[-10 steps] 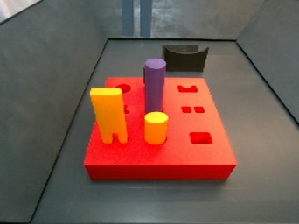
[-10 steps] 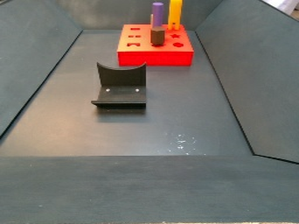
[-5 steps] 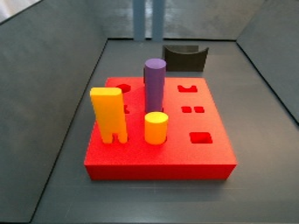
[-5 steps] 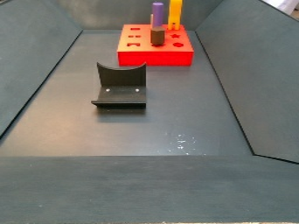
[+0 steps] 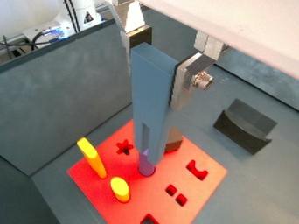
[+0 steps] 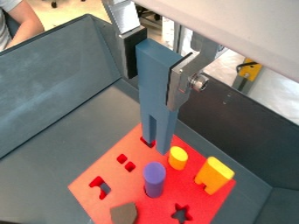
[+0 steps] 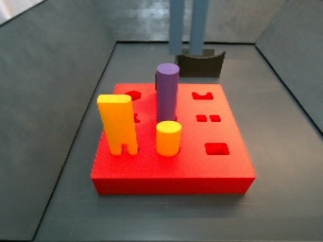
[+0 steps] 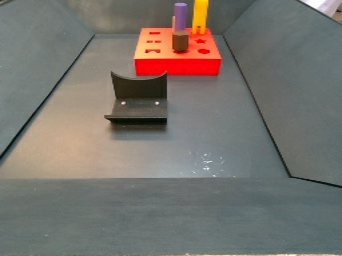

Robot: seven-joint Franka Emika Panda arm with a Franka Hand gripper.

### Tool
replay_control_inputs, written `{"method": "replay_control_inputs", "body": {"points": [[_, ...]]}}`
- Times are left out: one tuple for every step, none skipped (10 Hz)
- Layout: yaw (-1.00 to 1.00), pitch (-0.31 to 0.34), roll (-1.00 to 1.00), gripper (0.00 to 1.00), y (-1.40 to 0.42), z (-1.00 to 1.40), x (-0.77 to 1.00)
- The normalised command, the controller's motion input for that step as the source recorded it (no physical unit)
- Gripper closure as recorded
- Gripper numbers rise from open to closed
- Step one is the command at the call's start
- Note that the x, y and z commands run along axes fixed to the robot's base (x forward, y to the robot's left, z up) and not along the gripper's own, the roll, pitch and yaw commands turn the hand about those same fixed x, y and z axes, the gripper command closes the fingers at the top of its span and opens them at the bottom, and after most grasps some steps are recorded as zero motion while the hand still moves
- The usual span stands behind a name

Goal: Pick up the double-square object. Move up. Move to above the board. Insert the double-square object.
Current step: Insert the double-square object.

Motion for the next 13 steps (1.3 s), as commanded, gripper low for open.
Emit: {"method": "replay_control_inputs", "body": {"points": [[0.00,0.024,0.13,1.00,-0.15,-0.16,1.00],[0.00,0.017,0.10,1.00,-0.12,-0.16,1.00],[0.00,0.020,0.08,1.00,-0.09,-0.16,1.00],[0.00,0.021,0.07,1.00,-0.08,-0.15,1.00],[0.00,0.027,0.06,1.00,-0.07,-0.16,1.00],[0.00,0.046,0.08,1.00,-0.06,-0.19,1.00],[0.00,0.109,0.16,1.00,0.00,-0.25,1.00],[0.00,0.146,0.19,1.00,0.00,-0.22,1.00],[0.00,0.166,0.12,1.00,0.06,-0.29,0.91],[0.08,0.116,0.03,1.00,0.13,-0.37,0.65],[0.12,0.064,0.02,1.00,0.19,-0.37,0.52],[0.22,0.034,0.04,1.00,0.25,-0.35,0.38],[0.17,0.043,0.11,1.00,0.24,-0.29,0.31]]}}
